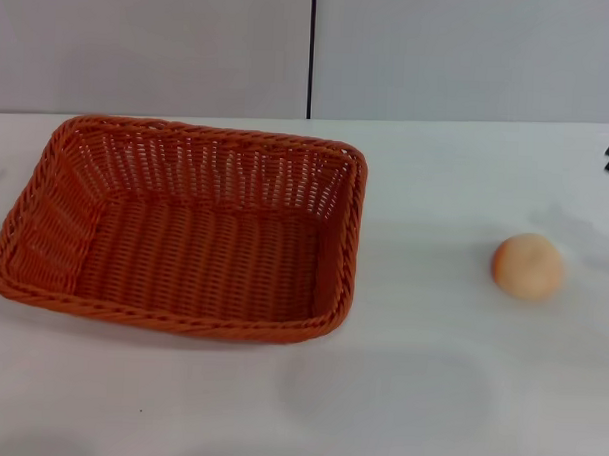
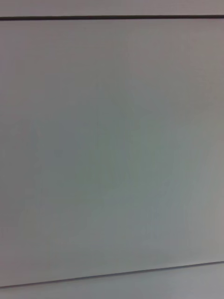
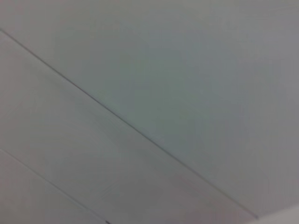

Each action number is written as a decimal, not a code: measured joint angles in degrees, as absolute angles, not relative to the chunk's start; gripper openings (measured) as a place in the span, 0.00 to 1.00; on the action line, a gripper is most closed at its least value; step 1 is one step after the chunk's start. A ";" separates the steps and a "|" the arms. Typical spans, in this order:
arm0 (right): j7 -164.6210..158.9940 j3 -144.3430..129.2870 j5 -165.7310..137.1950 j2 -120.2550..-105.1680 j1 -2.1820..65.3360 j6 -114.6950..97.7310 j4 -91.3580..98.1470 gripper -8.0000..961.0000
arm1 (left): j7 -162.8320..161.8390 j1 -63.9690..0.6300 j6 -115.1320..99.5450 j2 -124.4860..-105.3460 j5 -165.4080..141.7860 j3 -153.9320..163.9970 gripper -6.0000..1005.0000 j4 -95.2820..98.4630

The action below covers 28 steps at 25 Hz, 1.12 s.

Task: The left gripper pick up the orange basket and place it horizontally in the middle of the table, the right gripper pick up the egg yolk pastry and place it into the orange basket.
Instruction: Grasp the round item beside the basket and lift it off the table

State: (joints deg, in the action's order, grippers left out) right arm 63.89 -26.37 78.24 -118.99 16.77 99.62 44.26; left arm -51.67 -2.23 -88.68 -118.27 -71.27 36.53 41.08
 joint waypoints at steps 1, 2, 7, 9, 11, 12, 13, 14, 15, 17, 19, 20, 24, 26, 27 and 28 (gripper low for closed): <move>61.41 -26.06 76.81 -119.00 16.60 99.71 44.65 0.76 | -51.67 -2.23 -88.68 -118.27 -71.27 36.53 0.68 41.08; 61.41 -26.06 76.81 -119.00 16.60 99.71 44.65 0.76 | -51.32 -2.64 -88.42 -118.25 -71.25 36.54 0.68 40.93; 55.98 -23.01 76.28 -119.00 15.76 99.95 44.75 0.76 | -51.29 -3.67 -88.45 -118.15 -71.19 36.50 0.68 40.89; 54.44 -21.55 75.80 -118.96 15.21 100.47 45.56 0.76 | -51.29 -3.90 -88.53 -118.14 -71.15 36.38 0.68 40.88; 53.15 -20.22 69.49 -118.19 14.54 101.72 50.92 0.76 | -51.27 -4.11 -88.45 -118.06 -70.99 36.17 0.68 40.87; 53.15 -20.22 69.49 -118.19 14.54 101.72 50.92 0.76 | -51.25 -4.18 -88.37 -118.05 -70.96 36.12 0.68 40.87; 52.97 -19.44 65.67 -117.67 14.58 102.30 53.13 0.76 | -51.19 -4.29 -88.28 -118.04 -70.92 36.07 0.68 40.89; 52.96 -18.63 62.04 -117.03 14.78 102.74 54.74 0.76 | -51.09 -4.41 -88.20 -118.04 -70.89 36.02 0.68 40.89; 52.93 -17.76 57.75 -115.99 15.36 103.34 55.62 0.76 | -51.09 -4.41 -88.20 -118.04 -70.89 36.02 0.68 40.89; 52.91 -16.52 50.61 -114.38 16.73 104.42 56.65 0.76 | -50.44 -4.68 -88.07 -118.03 -70.85 35.61 0.68 40.86; 52.89 -15.77 43.71 -113.18 18.37 106.03 58.29 0.76 | -50.15 -4.70 -88.02 -118.03 -70.83 35.38 0.68 40.84; 52.88 -15.88 40.77 -112.81 19.09 106.87 59.30 0.76 | -50.02 -4.71 -88.01 -118.03 -70.81 35.28 0.68 40.84; 51.73 -16.98 33.28 -111.26 22.94 108.12 60.46 0.76 | -49.78 -4.47 -87.54 -117.98 -70.87 35.15 0.68 40.72; 50.43 -18.14 31.45 -110.20 26.15 108.16 59.85 0.76 | -49.37 -4.54 -87.40 -117.99 -71.01 35.15 0.68 39.55; 50.43 -18.14 31.45 -110.20 26.15 108.16 59.85 0.76 | -49.37 -4.54 -87.40 -117.99 -71.01 35.15 0.68 39.55; 49.93 -18.58 31.41 -109.98 26.93 108.15 59.68 0.76 | -49.12 -4.60 -87.38 -117.99 -71.01 35.15 0.68 39.10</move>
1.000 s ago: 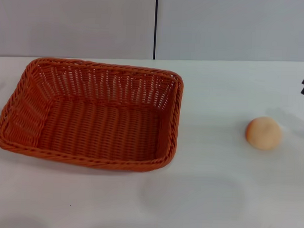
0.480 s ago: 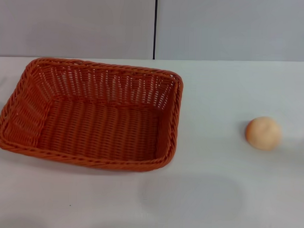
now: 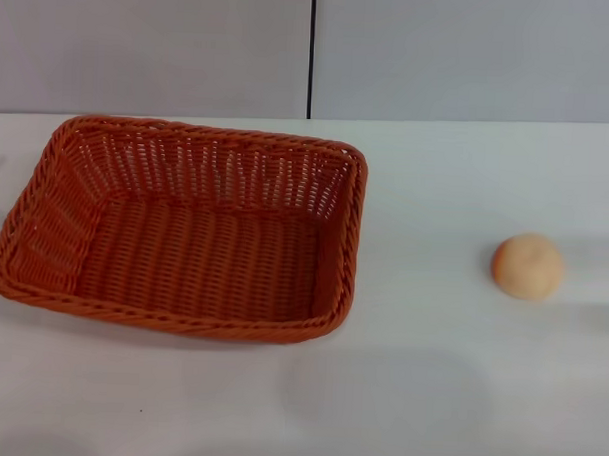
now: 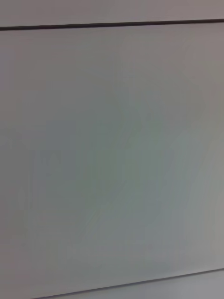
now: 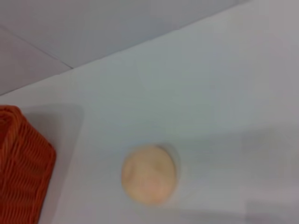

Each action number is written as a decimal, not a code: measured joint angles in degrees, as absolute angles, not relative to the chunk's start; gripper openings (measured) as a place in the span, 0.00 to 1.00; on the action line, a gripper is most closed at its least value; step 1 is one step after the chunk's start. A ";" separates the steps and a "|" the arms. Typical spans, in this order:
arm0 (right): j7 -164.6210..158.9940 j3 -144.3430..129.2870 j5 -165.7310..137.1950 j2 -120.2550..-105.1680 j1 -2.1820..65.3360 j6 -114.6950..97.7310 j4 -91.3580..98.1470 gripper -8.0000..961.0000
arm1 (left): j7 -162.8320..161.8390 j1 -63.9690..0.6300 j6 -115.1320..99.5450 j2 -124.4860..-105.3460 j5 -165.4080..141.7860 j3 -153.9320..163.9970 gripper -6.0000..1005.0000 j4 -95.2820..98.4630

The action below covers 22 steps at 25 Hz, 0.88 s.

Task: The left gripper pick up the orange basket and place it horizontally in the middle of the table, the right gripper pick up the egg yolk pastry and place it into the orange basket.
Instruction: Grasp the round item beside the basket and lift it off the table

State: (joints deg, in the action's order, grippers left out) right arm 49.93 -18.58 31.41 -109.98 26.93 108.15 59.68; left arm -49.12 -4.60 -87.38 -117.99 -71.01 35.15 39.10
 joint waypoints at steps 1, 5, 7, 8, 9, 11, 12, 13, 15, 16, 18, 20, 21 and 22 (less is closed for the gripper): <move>49.20 -19.21 31.39 -109.71 27.95 108.15 59.46 0.76 | -48.68 -4.69 -87.36 -117.98 -71.03 35.15 0.68 38.44; 46.35 -22.28 32.19 -108.88 31.81 108.03 57.71 0.76 | -46.07 -4.71 -87.59 -117.96 -71.09 35.15 0.68 36.01; 44.85 -24.04 34.08 -108.81 33.21 107.94 56.78 0.76 | -44.75 -4.60 -87.71 -117.96 -71.11 35.15 0.68 34.63; 43.22 -26.32 36.43 -108.93 34.28 107.76 56.07 0.76 | -43.31 -4.42 -87.69 -117.95 -71.07 35.15 0.68 33.41; 43.22 -26.32 36.43 -108.93 34.28 107.76 56.07 0.76 | -43.31 -4.42 -87.69 -117.95 -71.07 35.15 0.68 33.41; 41.46 -28.56 38.00 -109.36 35.32 107.56 55.61 0.76 | -42.31 -4.28 -87.63 -117.95 -70.92 35.16 0.68 32.39; 40.89 -29.26 38.21 -109.58 35.73 107.49 55.58 0.76 | -42.14 -4.27 -87.62 -117.94 -70.89 35.15 0.68 32.24; 39.81 -30.07 38.17 -110.04 36.44 107.24 55.61 0.76 | -42.05 -4.25 -87.61 -117.94 -70.83 35.15 0.68 32.03; 39.39 -30.38 38.07 -110.20 36.69 107.09 55.59 0.76 | -42.04 -4.24 -87.62 -117.94 -70.82 35.16 0.68 32.01; 38.50 -31.16 38.06 -110.37 36.82 106.35 55.20 0.76 | -42.04 -4.23 -87.71 -117.94 -70.80 35.16 0.68 32.00; 37.81 -32.34 38.04 -110.58 36.52 105.27 54.67 0.76 | -42.03 -4.22 -87.72 -117.95 -70.79 35.16 0.68 31.99; 37.63 -32.93 38.00 -110.66 36.35 104.74 54.27 0.75 | -42.00 -4.22 -87.65 -117.95 -70.77 35.16 0.68 31.99; 37.58 -33.42 37.87 -110.76 36.23 104.25 53.70 0.75 | -42.00 -4.22 -87.65 -117.95 -70.77 35.16 0.68 31.99; 37.53 -33.90 37.53 -110.82 36.18 103.53 52.96 0.75 | -41.84 -4.22 -87.64 -117.95 -70.76 35.16 0.68 31.92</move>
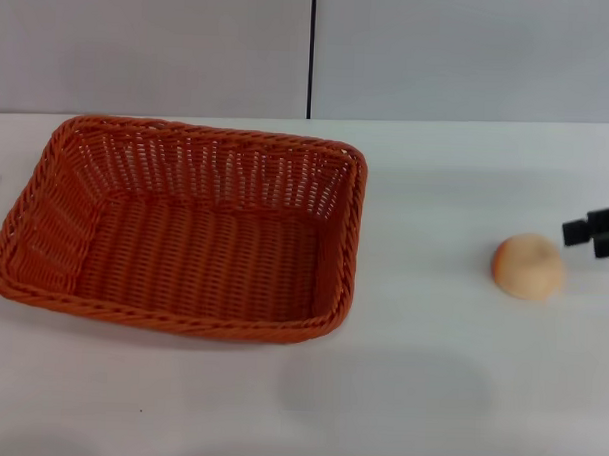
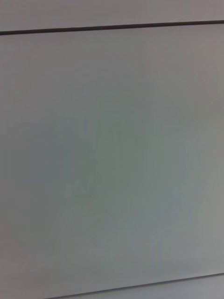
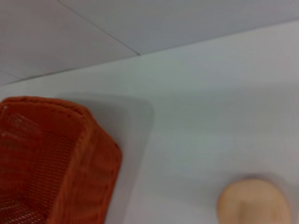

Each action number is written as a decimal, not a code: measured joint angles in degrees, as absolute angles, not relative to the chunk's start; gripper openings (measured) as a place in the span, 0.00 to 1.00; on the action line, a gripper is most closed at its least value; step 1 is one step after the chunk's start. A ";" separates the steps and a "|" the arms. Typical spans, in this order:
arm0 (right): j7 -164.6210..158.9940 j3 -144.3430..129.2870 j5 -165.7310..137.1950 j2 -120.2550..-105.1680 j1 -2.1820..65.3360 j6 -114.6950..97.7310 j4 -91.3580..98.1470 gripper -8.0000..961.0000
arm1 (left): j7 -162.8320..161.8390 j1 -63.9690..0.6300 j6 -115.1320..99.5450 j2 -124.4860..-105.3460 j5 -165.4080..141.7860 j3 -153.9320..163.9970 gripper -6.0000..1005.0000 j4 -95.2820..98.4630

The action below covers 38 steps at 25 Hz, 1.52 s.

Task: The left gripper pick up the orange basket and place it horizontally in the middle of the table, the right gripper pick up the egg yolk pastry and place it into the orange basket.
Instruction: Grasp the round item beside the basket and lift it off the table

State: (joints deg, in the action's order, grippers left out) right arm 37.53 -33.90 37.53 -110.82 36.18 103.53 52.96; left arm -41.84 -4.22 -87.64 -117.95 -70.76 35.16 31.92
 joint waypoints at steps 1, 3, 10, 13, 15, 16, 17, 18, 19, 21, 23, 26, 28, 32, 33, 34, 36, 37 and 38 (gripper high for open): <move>37.49 -34.85 36.56 -111.16 36.13 102.16 51.58 0.75 | -41.53 -4.21 -87.63 -117.95 -70.75 35.16 0.68 31.67; 37.48 -35.42 36.18 -111.41 36.12 101.61 51.22 0.76 | -41.34 -4.21 -87.65 -117.95 -70.75 35.16 0.68 31.47; 36.81 -37.44 35.07 -112.44 36.22 98.64 50.91 0.76 | -40.80 -4.21 -87.65 -117.95 -70.92 35.16 0.68 31.26; 36.72 -37.46 34.68 -112.19 36.11 97.44 49.88 0.76 | -40.74 -4.11 -87.64 -117.95 -71.04 35.15 0.68 31.26; 36.76 -37.46 34.30 -111.99 36.02 96.85 49.20 0.76 | -40.71 -4.02 -87.59 -117.95 -71.06 35.16 0.68 31.27; 36.90 -37.46 34.07 -111.97 35.83 96.24 49.06 0.76 | -40.69 -3.98 -87.50 -117.89 -71.07 35.16 0.68 31.28; 36.90 -37.46 34.07 -111.97 35.83 96.24 49.06 0.75 | -40.69 -3.98 -87.50 -117.89 -71.07 35.16 0.68 31.28; 36.98 -37.46 34.05 -111.99 35.78 96.04 49.05 0.75 | -40.69 -3.97 -87.46 -117.84 -71.07 35.16 0.68 31.28; 37.07 -37.46 34.04 -112.04 35.76 95.89 49.05 0.75 | -40.68 -3.95 -87.46 -117.82 -71.06 35.16 0.68 31.29; 37.15 -37.48 33.94 -112.16 35.76 95.22 49.04 0.75 | -40.58 -3.88 -87.45 -117.79 -70.91 35.16 0.68 31.29; 37.17 -37.48 33.86 -112.16 35.76 94.90 49.04 0.75 | -40.56 -3.88 -87.44 -117.79 -70.90 35.16 0.68 31.29; 37.32 -37.52 33.72 -112.19 35.77 93.86 49.04 0.76 | -40.54 -3.81 -87.45 -117.72 -70.90 35.14 0.68 31.29; 37.49 -37.53 33.72 -112.22 35.80 93.64 49.04 0.76 | -40.53 -3.81 -87.43 -117.68 -70.93 34.90 0.68 31.29; 38.11 -37.53 33.80 -112.27 36.21 92.97 48.74 0.72 | -39.94 -3.90 -87.32 -117.68 -71.06 34.54 0.68 31.00; 38.29 -37.53 33.91 -112.24 36.47 92.86 48.37 0.69 | -39.67 -3.95 -87.30 -117.65 -71.06 34.52 0.68 30.80; 38.57 -37.54 33.98 -112.05 37.12 92.37 47.06 0.66 | -39.32 -4.11 -87.29 -117.50 -71.08 34.48 0.68 30.23; 38.70 -37.53 33.95 -111.92 37.77 91.46 45.74 0.59 | -39.24 -4.27 -87.28 -117.36 -71.09 34.46 0.68 29.85; 38.78 -37.53 33.92 -111.87 38.11 90.97 45.04 0.54 | -39.24 -4.34 -87.27 -117.31 -71.10 34.45 0.68 29.76; 38.78 -37.53 33.92 -111.87 38.11 90.97 45.04 0.49 | -39.24 -4.34 -87.27 -117.31 -71.10 34.45 0.68 29.76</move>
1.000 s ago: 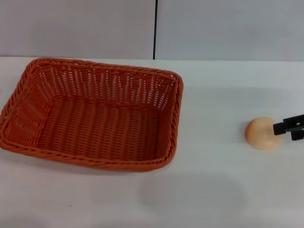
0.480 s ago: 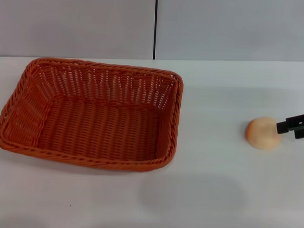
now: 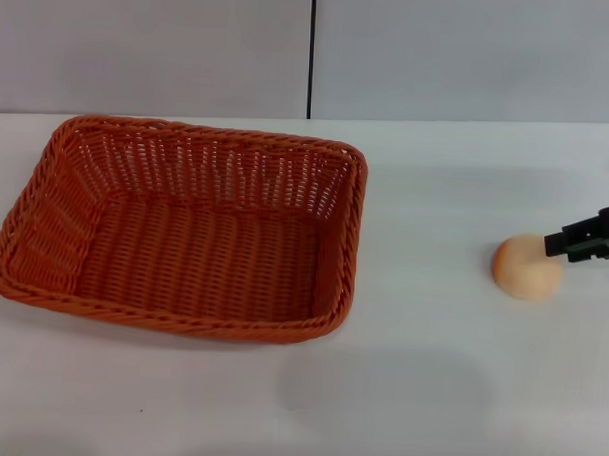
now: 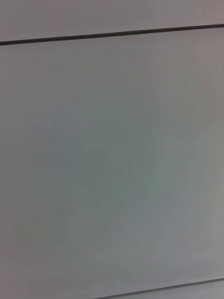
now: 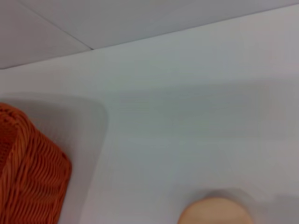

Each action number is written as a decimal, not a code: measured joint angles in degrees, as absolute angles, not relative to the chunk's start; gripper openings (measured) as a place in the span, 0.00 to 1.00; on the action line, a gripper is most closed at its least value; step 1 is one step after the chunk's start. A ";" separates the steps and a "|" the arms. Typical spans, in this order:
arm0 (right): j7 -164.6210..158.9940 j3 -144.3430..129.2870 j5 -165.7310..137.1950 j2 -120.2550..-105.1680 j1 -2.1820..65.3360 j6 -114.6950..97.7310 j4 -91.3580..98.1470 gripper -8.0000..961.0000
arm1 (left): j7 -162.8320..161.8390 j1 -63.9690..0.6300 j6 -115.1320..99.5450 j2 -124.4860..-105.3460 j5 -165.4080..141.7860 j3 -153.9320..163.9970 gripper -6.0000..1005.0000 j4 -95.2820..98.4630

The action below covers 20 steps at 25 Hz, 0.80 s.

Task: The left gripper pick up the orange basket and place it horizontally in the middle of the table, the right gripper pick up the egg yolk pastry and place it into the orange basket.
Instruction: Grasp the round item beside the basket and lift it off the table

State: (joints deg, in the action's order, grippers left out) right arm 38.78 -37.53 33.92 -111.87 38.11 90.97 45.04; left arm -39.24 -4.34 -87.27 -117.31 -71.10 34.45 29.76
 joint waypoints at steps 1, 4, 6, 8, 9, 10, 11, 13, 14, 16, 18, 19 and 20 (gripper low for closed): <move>39.18 -37.53 33.92 -111.76 38.79 90.10 43.60 0.44 | -39.23 -4.41 -87.27 -117.25 -71.11 34.45 0.68 29.73; 39.47 -37.53 33.89 -111.67 39.42 89.36 42.45 0.44 | -39.22 -4.54 -87.27 -117.07 -71.11 34.34 0.68 29.70; 39.58 -37.52 33.66 -111.44 40.18 87.96 40.51 0.44 | -39.20 -4.71 -87.27 -116.79 -71.11 33.93 0.68 29.27; 39.61 -37.53 33.61 -111.39 40.35 87.59 39.87 0.44 | -39.20 -4.76 -87.27 -116.68 -71.11 33.75 0.68 29.01; 39.64 -37.52 33.61 -111.35 40.52 87.27 39.37 0.44 | -39.20 -4.76 -87.27 -116.68 -71.11 33.75 0.68 29.01; 39.67 -37.56 33.60 -111.35 40.63 87.12 39.00 0.44 | -39.20 -4.79 -87.27 -116.64 -71.11 33.74 0.68 29.00; 39.71 -37.88 33.56 -111.35 40.76 86.98 38.70 0.44 | -39.20 -4.95 -87.27 -116.57 -71.11 33.75 0.68 28.96; 39.72 -38.53 33.53 -111.49 40.78 86.94 38.64 0.44 | -39.20 -5.07 -87.27 -116.48 -71.11 33.74 0.68 28.85; 39.72 -38.53 33.53 -111.49 40.78 86.94 38.64 0.44 | -39.20 -5.21 -87.27 -116.34 -71.10 33.72 0.68 28.70; 39.79 -39.84 33.53 -111.98 40.70 86.89 39.02 0.44 | -39.20 -5.54 -87.27 -115.98 -71.11 33.65 0.68 28.24; 39.81 -40.09 33.53 -112.09 40.65 86.89 39.18 0.42 | -39.20 -5.63 -87.27 -115.94 -71.10 33.65 0.68 28.22; 39.81 -40.35 33.53 -112.20 40.50 86.93 39.34 0.40 | -39.20 -5.64 -87.27 -115.93 -71.11 33.65 0.68 28.21; 39.81 -40.35 33.53 -112.20 40.50 86.93 39.34 0.39 | -39.20 -5.64 -87.27 -115.93 -71.11 33.65 0.68 28.21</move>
State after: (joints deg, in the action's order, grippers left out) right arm 39.81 -40.36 33.53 -112.20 40.50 86.93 39.34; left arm -39.20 -5.64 -87.27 -115.93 -71.11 33.65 28.21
